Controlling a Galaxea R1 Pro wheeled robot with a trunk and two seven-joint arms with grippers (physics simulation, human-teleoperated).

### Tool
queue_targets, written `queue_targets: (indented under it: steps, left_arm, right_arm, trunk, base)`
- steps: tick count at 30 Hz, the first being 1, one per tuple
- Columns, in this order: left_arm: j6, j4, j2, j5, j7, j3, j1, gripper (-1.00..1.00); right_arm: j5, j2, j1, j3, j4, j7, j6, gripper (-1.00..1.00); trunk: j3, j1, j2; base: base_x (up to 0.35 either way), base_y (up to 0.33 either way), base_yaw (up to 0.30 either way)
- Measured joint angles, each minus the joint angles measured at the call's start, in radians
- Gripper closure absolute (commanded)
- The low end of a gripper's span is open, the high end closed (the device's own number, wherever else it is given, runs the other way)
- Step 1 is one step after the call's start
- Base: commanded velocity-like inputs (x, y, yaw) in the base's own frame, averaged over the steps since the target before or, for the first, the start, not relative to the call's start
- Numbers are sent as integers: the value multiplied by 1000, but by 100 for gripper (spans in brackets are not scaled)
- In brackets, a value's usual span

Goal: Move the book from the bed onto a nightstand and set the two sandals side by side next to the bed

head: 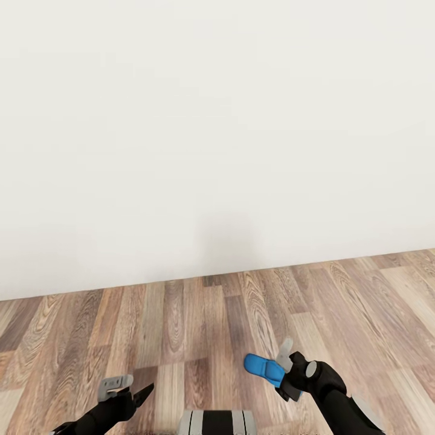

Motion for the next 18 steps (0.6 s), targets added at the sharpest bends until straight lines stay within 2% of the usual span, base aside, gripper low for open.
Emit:
queue_targets:
  steps: [18]
  left_arm:
    - [0,0,0,0,1,0,0,-100]
  right_arm:
    - [2,1,0,2,0,-2,-1,-100]
  trunk:
    - [-70,8,-4]
  base:
    - [0,0,0]
